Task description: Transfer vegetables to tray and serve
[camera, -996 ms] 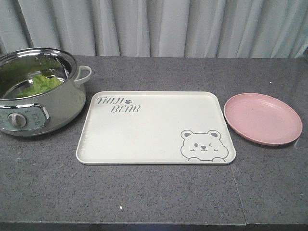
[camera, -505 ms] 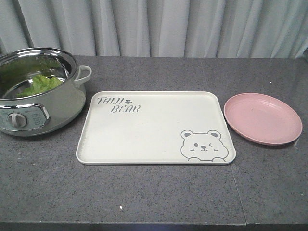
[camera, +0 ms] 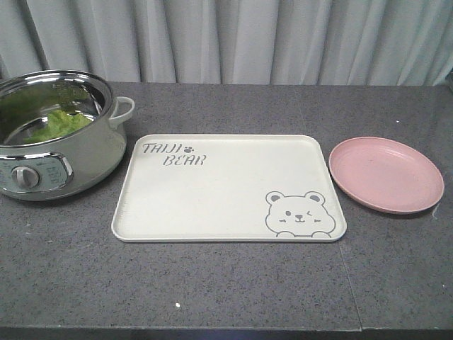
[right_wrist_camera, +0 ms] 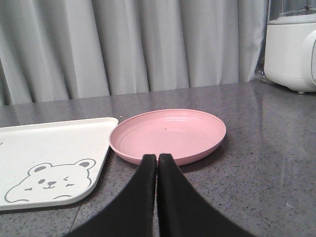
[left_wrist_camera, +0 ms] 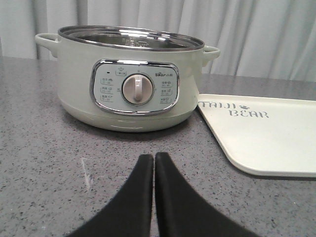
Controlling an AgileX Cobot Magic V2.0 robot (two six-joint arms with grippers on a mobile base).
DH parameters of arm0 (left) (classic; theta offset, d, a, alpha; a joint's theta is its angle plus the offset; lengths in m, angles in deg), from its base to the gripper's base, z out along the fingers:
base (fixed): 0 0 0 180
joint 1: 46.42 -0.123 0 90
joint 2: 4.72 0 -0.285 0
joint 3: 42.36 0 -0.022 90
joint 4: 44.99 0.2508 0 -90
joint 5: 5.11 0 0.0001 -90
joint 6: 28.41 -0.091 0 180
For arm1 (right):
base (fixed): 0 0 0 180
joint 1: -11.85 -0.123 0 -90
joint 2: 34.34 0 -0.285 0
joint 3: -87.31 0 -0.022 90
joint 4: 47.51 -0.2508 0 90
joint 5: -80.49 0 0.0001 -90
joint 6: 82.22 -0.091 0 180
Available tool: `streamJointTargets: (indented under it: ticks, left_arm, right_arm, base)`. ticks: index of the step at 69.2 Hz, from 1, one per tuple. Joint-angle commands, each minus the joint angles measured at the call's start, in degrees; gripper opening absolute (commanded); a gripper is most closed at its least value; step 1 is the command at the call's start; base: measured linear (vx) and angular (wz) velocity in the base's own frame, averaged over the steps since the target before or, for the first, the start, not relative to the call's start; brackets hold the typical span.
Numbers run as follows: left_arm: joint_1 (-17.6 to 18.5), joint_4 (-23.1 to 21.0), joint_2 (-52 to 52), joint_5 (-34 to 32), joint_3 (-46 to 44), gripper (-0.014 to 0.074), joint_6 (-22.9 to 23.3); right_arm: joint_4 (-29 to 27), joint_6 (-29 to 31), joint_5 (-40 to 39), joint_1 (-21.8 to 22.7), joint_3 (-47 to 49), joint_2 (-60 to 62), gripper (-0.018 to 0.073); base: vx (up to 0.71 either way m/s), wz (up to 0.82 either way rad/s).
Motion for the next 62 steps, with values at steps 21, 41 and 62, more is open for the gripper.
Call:
streamJointTargets:
  ticks: [21,41,62]
  left_arm:
    - [0.1,0.0,0.5,-4.7,1.2,-0.0006,0.2]
    - [0.1,0.0,0.5,-4.7,1.2,-0.0006,0.2]
    - [0.1,0.0,0.5,-4.7,1.2,-0.0006,0.2]
  right_arm:
    - [0.3,0.6,-4.3,0.3,-0.8,0.3,-0.0002]
    - [0.3,0.6,-4.3,0.3,-0.8,0.3,-0.0002]
    - [0.3,0.6,-4.4,0.3,-0.8,0.3,-0.0002]
  base:
    - [0.00,0.00]
    - [0.00,0.00]
    - [0.00,-0.01]
